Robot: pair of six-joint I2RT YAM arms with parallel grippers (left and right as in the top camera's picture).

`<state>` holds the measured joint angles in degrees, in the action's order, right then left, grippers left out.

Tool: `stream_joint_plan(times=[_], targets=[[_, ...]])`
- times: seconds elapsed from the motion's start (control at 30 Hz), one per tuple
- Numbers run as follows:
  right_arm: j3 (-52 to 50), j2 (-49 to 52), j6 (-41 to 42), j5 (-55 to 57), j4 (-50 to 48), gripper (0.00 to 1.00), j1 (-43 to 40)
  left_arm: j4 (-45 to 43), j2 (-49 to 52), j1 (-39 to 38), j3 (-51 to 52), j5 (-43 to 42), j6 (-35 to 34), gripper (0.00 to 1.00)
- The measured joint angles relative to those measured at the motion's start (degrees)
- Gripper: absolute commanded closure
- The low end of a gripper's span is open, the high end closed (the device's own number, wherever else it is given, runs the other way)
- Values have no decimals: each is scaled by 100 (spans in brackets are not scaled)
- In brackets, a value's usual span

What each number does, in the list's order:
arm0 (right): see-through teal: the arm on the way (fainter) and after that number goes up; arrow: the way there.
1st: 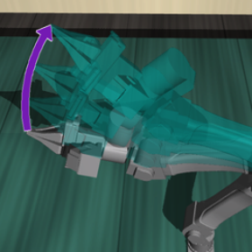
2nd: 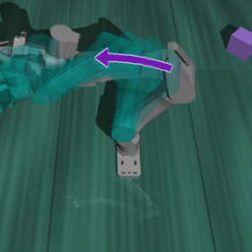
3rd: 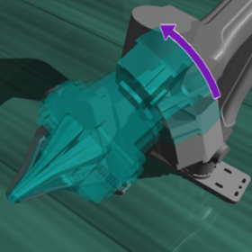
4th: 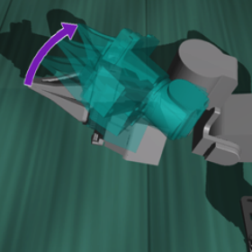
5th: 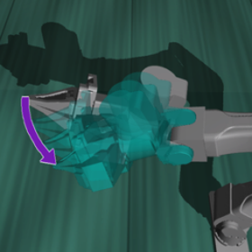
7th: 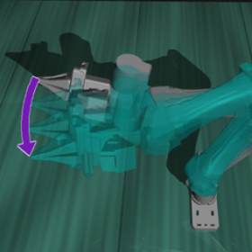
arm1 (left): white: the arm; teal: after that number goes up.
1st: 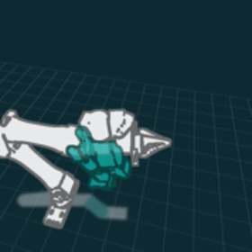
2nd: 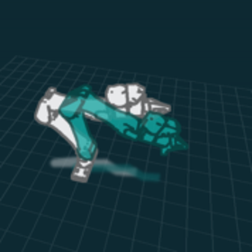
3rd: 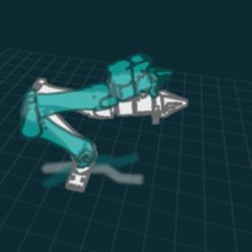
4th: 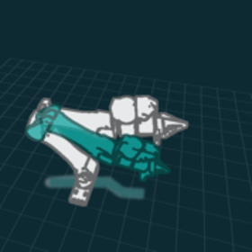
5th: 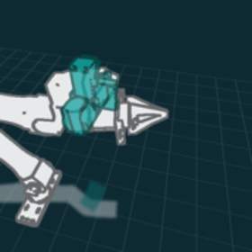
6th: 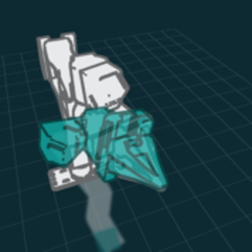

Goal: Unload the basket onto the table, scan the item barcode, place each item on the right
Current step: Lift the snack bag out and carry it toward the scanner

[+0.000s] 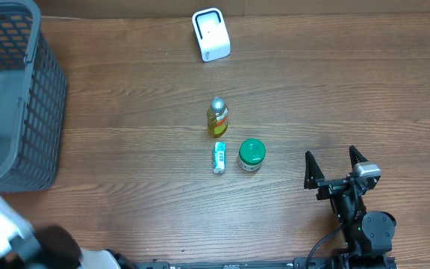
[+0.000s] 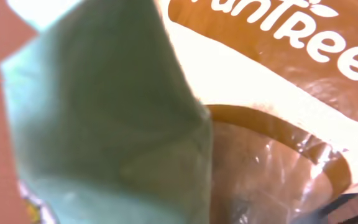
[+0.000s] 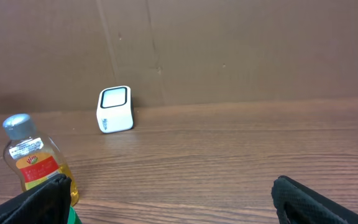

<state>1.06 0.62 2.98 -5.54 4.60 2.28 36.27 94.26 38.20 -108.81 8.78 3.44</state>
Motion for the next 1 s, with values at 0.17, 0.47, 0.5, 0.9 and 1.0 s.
stream_joint_plan(times=[0.17, 0.47, 0.5, 0.9, 1.0], targets=[[0, 0, 0, 0, 0, 0, 0, 387, -984, -540, -90, -369, -649, 68], [0, 0, 0, 2, 2, 0, 0, 2682, -1126, -3228, 131, -796, -1408, 63], [0, 0, 0, 0, -2, 0, 0, 2726, -1121, -3394, 210, -809, -1445, 63], [0, 0, -2, 0, -4, 0, 0, 1792, -304, -4929, 3261, -551, -2009, 60], [0, 0, 0, 0, -2, 0, 2, 1351, 85, -5108, 3770, -415, -2256, 58]])
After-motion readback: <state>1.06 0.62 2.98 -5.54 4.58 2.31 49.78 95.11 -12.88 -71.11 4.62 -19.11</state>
